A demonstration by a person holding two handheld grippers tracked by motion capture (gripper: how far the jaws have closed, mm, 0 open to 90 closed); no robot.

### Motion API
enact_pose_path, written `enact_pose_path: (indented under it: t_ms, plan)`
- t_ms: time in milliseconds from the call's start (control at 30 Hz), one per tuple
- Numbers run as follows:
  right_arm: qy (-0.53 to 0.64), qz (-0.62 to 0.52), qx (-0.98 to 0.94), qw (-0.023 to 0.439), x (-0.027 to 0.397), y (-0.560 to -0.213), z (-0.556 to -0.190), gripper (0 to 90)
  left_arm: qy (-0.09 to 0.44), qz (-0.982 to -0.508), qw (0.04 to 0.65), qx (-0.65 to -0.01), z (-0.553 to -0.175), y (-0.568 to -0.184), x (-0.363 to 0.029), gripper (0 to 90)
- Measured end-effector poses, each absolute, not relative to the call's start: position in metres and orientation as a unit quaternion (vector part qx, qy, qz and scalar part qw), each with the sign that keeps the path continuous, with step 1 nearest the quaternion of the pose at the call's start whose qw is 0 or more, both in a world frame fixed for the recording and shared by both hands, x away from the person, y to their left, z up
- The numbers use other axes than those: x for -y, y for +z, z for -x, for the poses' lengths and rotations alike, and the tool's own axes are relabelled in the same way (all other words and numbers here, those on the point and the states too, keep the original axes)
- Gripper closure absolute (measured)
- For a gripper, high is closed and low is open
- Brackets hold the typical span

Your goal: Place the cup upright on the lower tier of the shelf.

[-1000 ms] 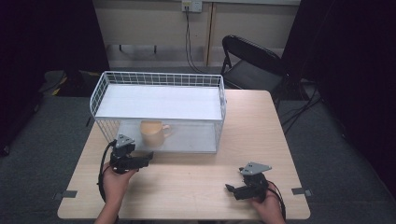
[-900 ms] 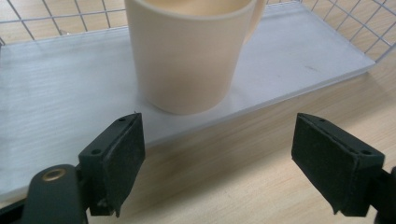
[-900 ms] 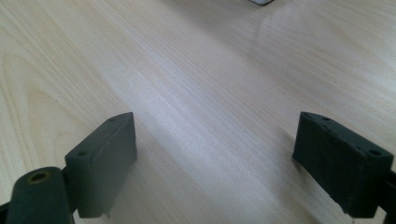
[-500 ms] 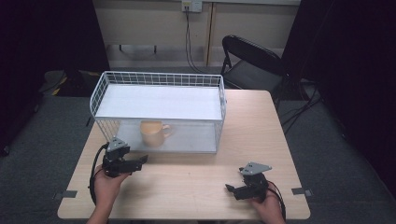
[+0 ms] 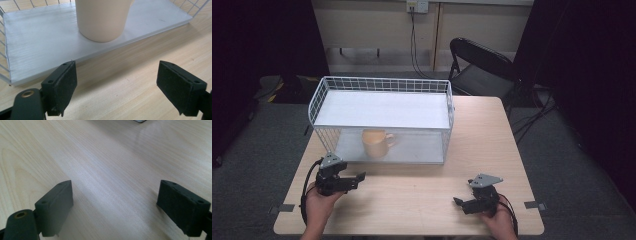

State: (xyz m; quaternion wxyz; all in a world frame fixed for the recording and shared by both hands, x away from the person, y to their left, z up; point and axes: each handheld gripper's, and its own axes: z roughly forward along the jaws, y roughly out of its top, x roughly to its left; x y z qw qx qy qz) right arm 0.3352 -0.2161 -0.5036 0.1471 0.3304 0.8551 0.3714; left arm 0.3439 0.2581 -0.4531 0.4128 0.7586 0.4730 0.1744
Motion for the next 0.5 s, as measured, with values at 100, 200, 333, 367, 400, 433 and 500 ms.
enact_pose_path:
  t_ms: [100,200,333,367,400,433,500]
  plan:
    - [0.371,-0.33,-0.855,0.147,0.216,-0.504,-0.335,12.5,0.171,-0.761,0.418,-0.465,-0.341,-0.454,-0.262,16.6]
    - [0.371,-0.33,-0.855,0.147,0.216,-0.504,-0.335,12.5,0.165,-0.757,0.423,-0.47,-0.339,-0.457,-0.267,16.4]
    - [0.371,-0.33,-0.855,0.147,0.216,-0.504,-0.335,12.5,0.162,-0.761,0.42,-0.468,-0.337,-0.461,-0.273,16.4]
    - [0.371,-0.33,-0.855,0.147,0.216,-0.504,-0.335,12.5,0.161,-0.759,0.426,-0.466,-0.336,-0.462,-0.274,16.4]
    - [0.371,-0.33,-0.855,0.147,0.216,-0.504,-0.335,12.5,0.162,-0.761,0.426,-0.461,-0.336,-0.463,-0.276,16.5]
    - [0.371,-0.33,-0.855,0.147,0.216,-0.504,-0.335,12.5,0.165,-0.762,0.422,-0.462,-0.336,-0.464,-0.277,16.5]
    - [0.371,-0.33,-0.855,0.147,0.216,-0.504,-0.335,12.5,0.156,-0.765,0.422,-0.46,-0.336,-0.467,-0.28,16.4]
